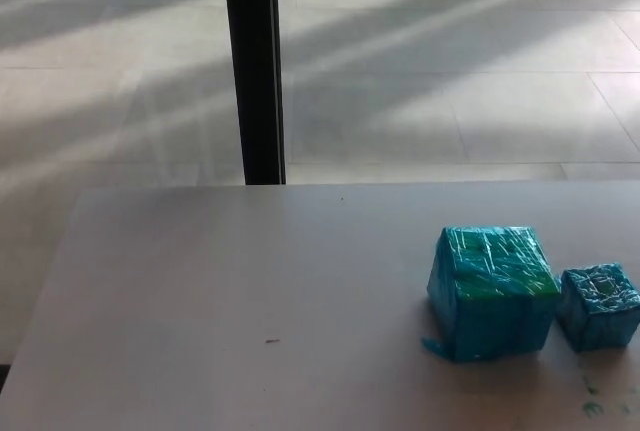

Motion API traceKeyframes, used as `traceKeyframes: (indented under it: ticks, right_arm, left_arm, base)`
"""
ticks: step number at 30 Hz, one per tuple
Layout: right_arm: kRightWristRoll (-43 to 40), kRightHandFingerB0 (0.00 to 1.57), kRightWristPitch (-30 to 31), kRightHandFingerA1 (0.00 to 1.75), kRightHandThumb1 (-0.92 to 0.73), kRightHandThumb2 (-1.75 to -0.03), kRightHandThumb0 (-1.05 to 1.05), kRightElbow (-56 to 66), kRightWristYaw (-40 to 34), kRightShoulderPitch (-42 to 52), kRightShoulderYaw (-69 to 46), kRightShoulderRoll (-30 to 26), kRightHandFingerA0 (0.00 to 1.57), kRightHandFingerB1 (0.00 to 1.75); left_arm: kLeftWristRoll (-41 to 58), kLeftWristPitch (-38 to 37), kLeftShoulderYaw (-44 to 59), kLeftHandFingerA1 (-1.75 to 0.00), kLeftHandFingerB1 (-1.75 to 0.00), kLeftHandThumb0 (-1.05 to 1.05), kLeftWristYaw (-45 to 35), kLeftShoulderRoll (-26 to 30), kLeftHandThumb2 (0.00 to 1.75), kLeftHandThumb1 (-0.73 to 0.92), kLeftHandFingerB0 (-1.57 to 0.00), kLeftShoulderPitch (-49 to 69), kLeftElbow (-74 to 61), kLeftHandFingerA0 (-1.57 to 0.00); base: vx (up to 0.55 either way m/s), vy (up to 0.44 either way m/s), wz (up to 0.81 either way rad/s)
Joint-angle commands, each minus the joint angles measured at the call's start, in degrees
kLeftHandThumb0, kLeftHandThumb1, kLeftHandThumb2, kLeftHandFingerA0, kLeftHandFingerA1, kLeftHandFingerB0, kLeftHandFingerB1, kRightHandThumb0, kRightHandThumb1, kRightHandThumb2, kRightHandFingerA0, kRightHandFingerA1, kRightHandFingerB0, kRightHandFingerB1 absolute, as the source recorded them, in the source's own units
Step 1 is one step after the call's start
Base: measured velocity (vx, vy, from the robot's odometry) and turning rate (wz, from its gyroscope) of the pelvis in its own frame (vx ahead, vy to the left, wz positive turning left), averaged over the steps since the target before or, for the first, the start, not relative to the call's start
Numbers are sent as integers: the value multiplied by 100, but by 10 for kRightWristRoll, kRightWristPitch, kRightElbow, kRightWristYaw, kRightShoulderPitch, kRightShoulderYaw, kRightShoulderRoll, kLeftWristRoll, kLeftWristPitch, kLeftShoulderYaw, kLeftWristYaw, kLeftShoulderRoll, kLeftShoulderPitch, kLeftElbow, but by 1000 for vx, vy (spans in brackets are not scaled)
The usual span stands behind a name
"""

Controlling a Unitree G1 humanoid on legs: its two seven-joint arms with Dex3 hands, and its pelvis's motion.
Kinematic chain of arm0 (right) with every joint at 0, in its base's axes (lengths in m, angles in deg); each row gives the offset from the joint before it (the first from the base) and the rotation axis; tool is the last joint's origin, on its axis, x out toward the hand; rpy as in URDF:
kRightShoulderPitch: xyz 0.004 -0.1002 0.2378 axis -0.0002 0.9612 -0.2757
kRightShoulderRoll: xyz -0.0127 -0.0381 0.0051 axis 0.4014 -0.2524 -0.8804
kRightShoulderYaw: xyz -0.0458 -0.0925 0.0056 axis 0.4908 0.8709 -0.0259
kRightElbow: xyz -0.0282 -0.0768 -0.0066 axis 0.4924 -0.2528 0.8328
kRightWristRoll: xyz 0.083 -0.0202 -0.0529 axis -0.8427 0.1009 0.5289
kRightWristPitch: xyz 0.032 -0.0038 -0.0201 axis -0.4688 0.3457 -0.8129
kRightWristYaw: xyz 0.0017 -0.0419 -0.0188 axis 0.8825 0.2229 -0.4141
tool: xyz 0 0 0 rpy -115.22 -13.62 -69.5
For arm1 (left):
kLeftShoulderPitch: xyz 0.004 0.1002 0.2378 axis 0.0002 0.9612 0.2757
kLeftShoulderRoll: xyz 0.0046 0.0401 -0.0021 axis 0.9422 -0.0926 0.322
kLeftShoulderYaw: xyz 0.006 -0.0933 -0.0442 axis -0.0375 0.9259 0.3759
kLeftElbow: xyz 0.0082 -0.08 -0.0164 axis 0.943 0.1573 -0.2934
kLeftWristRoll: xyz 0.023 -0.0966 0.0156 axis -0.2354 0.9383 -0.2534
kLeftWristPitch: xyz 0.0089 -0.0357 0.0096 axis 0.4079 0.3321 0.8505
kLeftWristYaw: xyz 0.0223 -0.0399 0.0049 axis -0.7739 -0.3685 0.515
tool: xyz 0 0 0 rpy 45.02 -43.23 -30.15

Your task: The robot uses its right hand to pick up the small cube kept on the middle on the desk and place it on the bigger cube kept next to it

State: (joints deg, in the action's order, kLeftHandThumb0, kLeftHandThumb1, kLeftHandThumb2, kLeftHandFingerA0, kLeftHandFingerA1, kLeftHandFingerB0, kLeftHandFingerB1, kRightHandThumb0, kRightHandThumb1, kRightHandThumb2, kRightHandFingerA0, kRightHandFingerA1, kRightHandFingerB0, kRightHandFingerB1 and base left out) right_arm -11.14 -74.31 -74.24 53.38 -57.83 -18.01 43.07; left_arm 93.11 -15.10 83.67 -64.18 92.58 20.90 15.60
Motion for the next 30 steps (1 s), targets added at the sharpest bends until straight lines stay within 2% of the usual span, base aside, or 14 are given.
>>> traceKeyframes:
  ticks: [1,3,5,7,8,9,10,14,15,18,19,25,26,30]
  right_arm:
    - [-51,24,55,71,-86,-66,-71,57,-26,-39,-30,-47,39,34]
    - [-59,25,59,70,-84,-65,-76,102,-22,-58,-34,-56,39,34]
    - [-69,23,67,66,-83,-65,-77,136,-15,-62,-38,-55,37,34]
    - [-71,29,70,71,-83,-65,-75,193,-19,-68,-34,-49,39,38]
    - [-70,24,78,69,-70,-103,-81,211,-26,-74,-31,-49,44,48]
    - [-63,23,74,66,-65,-103,-76,232,-33,-84,-24,-49,41,48]
    - [-74,27,90,67,-67,-102,-83,266,-38,-92,-25,-44,43,48]
    - [-70,35,118,65,-68,-104,-84,378,-41,-100,0,-41,46,50]
    - [-64,46,121,57,-79,-64,-79,406,-43,-108,13,-44,51,39]
    - [-55,45,133,52,-79,-64,-77,454,-48,-121,35,-47,48,37]
    - [-53,37,134,51,-68,-78,-79,488,-39,-130,55,-50,40,39]
    - [-54,23,150,47,-87,-66,-67,591,13,-136,128,-62,26,34]
    - [-45,20,147,46,-87,-66,-67,597,22,-135,144,-66,25,33]
    - [-8,20,132,46,-87,-66,-70,616,24,-132,183,-74,27,33]
  left_arm:
    - [18,-4,3,-39,-32,-87,-7,16,61,75,-29,-5,4,-37]
    - [22,1,4,-53,-46,-86,-5,17,97,60,-25,-5,-3,-34]
    - [25,2,4,-43,-33,-86,-4,15,63,76,-30,-3,-8,-39]
    - [27,1,5,-51,-45,-86,-9,16,97,60,-23,-3,-9,-30]
    - [22,-1,1,-39,-32,-86,-9,18,64,77,-26,-4,-4,-36]
    - [24,1,2,-50,-45,-85,-9,18,97,61,-22,-5,-4,-30]
    - [26,1,3,-39,-32,-85,-17,20,64,76,-25,-4,-3,-33]
    - [26,0,4,-39,-32,-86,-13,20,64,75,-26,-4,-2,-35]
    - [23,-1,2,-39,-31,-87,-15,22,64,77,-25,-5,2,-33]
    - [21,-2,-1,-40,-32,-87,-18,23,64,77,-26,-3,-1,-34]
    - [20,0,-1,-50,-45,-86,-8,22,98,61,-23,-3,-4,-31]
    - [13,0,-9,-39,-32,-87,-8,26,64,77,-26,0,-5,-35]
    - [11,-2,-10,-50,-45,-86,-8,25,98,62,-22,2,-8,-30]
    - [10,-1,-14,-50,-45,-86,-7,27,99,62,-23,2,-8,-31]
  base:
    - [0,0,0]
    - [0,0,0]
    - [0,0,0]
    - [0,0,0]
    - [0,0,0]
    - [0,0,0]
    - [0,0,0]
    - [0,0,0]
    - [0,0,0]
    - [0,0,0]
    - [0,0,0]
    - [0,0,0]
    - [0,0,0]
    - [0,0,0]
